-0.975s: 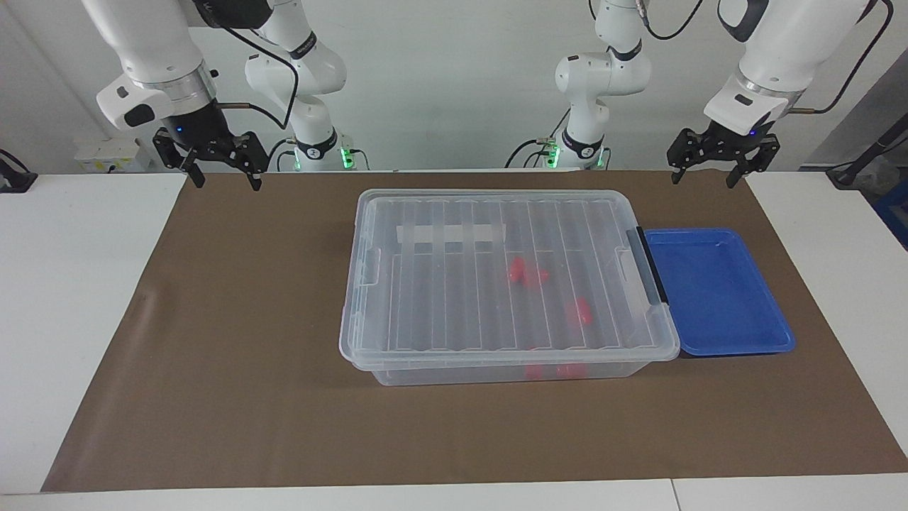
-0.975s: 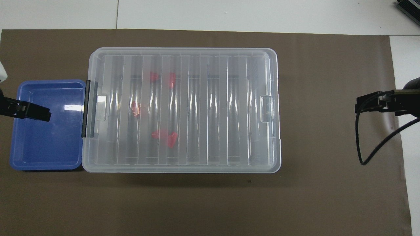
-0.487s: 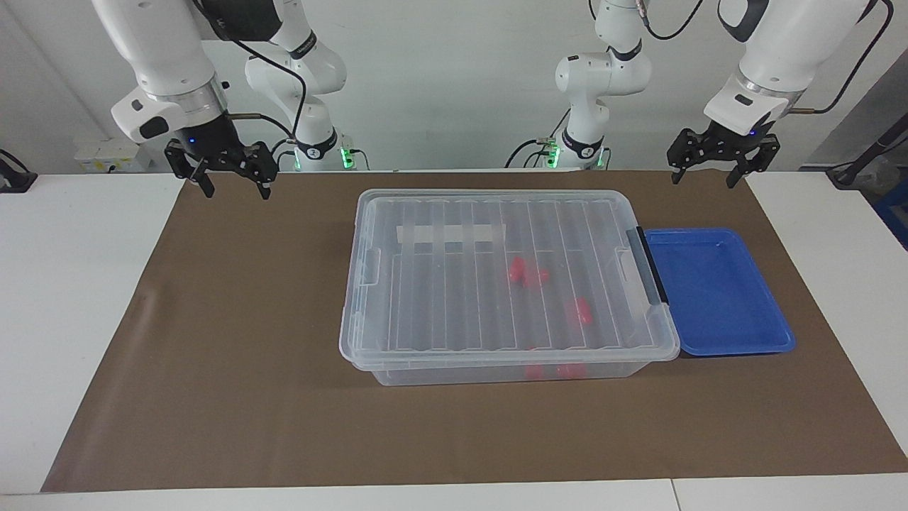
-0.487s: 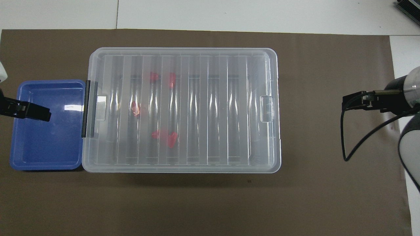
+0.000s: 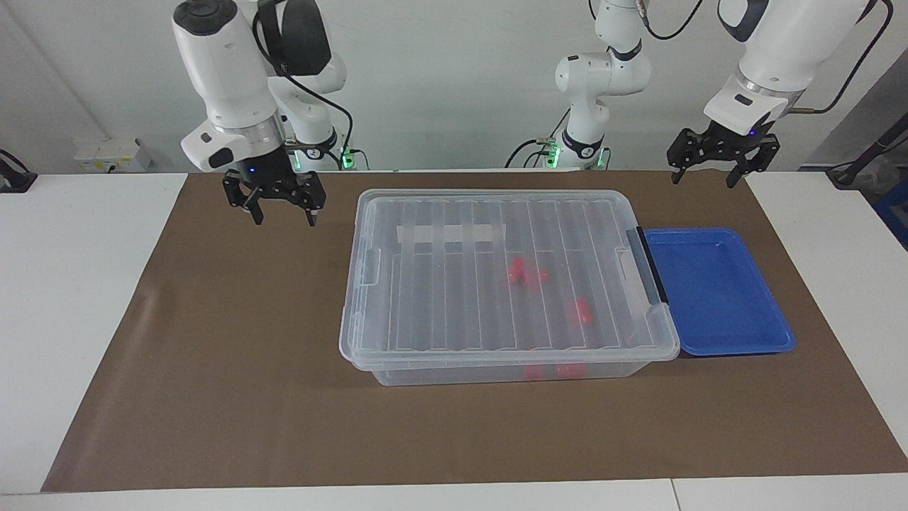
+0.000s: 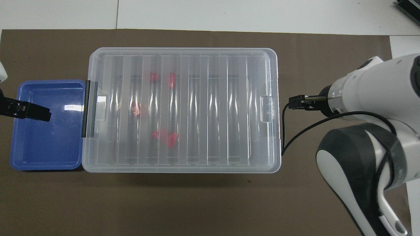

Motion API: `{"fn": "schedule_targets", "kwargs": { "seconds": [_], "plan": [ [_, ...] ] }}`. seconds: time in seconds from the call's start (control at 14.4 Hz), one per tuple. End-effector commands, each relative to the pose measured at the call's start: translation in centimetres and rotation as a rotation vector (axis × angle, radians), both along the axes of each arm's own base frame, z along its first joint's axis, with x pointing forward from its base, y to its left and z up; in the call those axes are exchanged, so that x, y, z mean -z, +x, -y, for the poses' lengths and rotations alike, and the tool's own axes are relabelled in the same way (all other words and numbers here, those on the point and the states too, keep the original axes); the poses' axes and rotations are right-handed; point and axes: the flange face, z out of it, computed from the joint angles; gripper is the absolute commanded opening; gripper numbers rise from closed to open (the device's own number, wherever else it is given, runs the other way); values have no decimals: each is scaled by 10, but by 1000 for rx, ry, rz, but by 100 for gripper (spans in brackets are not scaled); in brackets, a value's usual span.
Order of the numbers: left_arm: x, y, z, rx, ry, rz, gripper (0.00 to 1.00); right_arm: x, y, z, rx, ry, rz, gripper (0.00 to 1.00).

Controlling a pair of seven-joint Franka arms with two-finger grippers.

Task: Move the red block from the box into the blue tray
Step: 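Reach the right gripper to the edge of the clear lid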

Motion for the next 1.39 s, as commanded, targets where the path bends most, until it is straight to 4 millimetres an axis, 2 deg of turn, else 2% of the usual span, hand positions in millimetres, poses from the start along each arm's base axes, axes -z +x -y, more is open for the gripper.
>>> {"fn": "schedule_targets", "kwargs": {
  "seconds": [0.0,0.14,0.49,0.91,1.32],
  "plan": [
    [0,-7,-3,7,19,2,100,29,8,-17,7,22,7,99],
    [-1,-8,-3,8,19,3,100,44,10,-33,-12,24,-3,97],
    [0,-7,-3,7,19,2,100,63,14,-34,-15,20,-30,95],
    [0,-7,-3,8,19,2,100,69,16,-23,-22,12,-39,95],
    [0,-7,-3,8,19,2,100,72,22,7,-47,4,-45,95]
  ]
}}
